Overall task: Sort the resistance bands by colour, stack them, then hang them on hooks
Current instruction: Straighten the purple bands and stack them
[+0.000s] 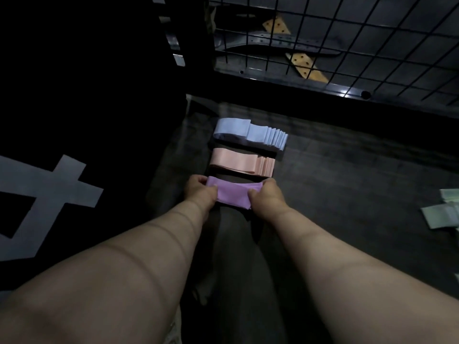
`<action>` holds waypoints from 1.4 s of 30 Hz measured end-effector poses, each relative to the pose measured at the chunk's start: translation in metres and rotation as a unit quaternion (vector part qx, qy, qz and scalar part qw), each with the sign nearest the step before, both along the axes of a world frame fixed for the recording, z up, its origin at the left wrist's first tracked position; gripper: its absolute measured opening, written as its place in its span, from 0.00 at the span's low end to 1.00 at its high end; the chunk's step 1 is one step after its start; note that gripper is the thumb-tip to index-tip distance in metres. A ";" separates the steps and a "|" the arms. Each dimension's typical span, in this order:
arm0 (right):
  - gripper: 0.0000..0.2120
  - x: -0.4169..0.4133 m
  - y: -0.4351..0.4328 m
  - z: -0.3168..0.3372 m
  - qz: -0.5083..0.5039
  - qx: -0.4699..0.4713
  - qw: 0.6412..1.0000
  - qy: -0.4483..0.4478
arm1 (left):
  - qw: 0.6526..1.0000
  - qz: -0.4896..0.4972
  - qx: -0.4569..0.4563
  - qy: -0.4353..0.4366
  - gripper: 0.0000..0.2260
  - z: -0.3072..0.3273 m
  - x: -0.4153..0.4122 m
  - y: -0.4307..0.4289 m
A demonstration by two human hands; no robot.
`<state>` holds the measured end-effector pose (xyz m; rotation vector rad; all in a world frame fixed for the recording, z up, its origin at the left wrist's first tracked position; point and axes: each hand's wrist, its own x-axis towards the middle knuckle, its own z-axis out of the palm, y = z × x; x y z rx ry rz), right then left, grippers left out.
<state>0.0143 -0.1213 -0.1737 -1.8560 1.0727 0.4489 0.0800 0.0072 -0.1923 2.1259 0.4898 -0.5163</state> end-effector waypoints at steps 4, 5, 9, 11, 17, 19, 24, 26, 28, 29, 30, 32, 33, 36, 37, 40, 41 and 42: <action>0.19 -0.003 0.005 -0.007 0.025 -0.045 0.998 0.031 | 0.997 -0.055 0.053 0.000 0.12 -0.002 0.000 0.001; 0.19 -0.004 0.005 -0.007 0.039 -0.063 0.997 0.033 | 0.994 -0.078 0.074 0.002 0.13 -0.001 0.000 0.001; 0.20 -0.018 0.011 -0.002 0.153 -0.208 0.966 -0.009 | 0.984 -0.122 0.130 0.005 0.16 0.003 -0.003 0.002; 0.23 -0.026 0.012 -0.002 0.251 -0.321 0.910 -0.078 | 0.983 -0.132 0.126 -0.006 0.18 0.002 -0.006 0.005; 0.26 -0.025 0.005 -0.011 0.413 -0.336 0.842 -0.090 | 0.977 -0.192 0.094 -0.008 0.31 0.006 -0.014 0.015; 0.20 -0.024 0.003 -0.012 0.398 -0.319 0.855 -0.090 | 0.967 -0.234 0.098 -0.010 0.34 0.005 -0.017 0.020; 0.25 -0.027 -0.004 -0.009 0.436 -0.272 0.855 -0.069 | 0.960 -0.251 0.116 -0.034 0.30 -0.003 -0.015 0.024; 0.18 -0.028 -0.006 -0.011 0.416 -0.273 0.863 -0.088 | 0.960 -0.253 0.116 -0.037 0.30 -0.004 -0.015 0.023; 0.14 -0.030 -0.008 -0.012 0.397 -0.260 0.874 -0.106 | 0.959 -0.256 0.115 -0.043 0.29 -0.004 -0.016 0.022; 0.14 -0.031 -0.009 -0.012 0.393 -0.248 0.879 -0.110 | 0.959 -0.255 0.116 -0.044 0.29 -0.005 -0.016 0.022; 0.14 -0.033 -0.010 -0.012 0.390 -0.236 0.883 -0.113 | 0.959 -0.253 0.117 -0.045 0.29 -0.005 -0.016 0.022; 0.14 -0.034 -0.010 -0.012 0.378 -0.222 0.891 -0.121 | 0.959 -0.250 0.122 -0.047 0.28 -0.005 -0.016 0.022; 0.14 -0.035 -0.011 -0.013 0.373 -0.217 0.893 -0.126 | 0.959 -0.249 0.124 -0.048 0.28 -0.005 -0.016 0.021; 0.18 -0.040 -0.008 -0.013 0.356 -0.210 0.900 -0.142 | 0.962 -0.239 0.127 -0.044 0.30 -0.004 -0.017 0.021; 0.21 -0.044 -0.007 -0.012 0.340 -0.213 0.904 -0.148 | 0.963 -0.234 0.126 -0.038 0.31 -0.004 -0.017 0.021; 0.27 -0.062 0.002 -0.009 0.256 -0.231 0.926 -0.155 | 0.962 -0.226 0.154 -0.019 0.34 -0.003 -0.020 0.022; 0.27 -0.070 0.004 -0.008 0.230 -0.229 0.935 -0.142 | 0.956 -0.229 0.182 -0.017 0.35 -0.002 -0.023 0.022; 0.27 -0.080 0.006 -0.008 0.212 -0.224 0.943 -0.123 | 0.949 -0.232 0.211 -0.023 0.35 0.001 -0.025 0.022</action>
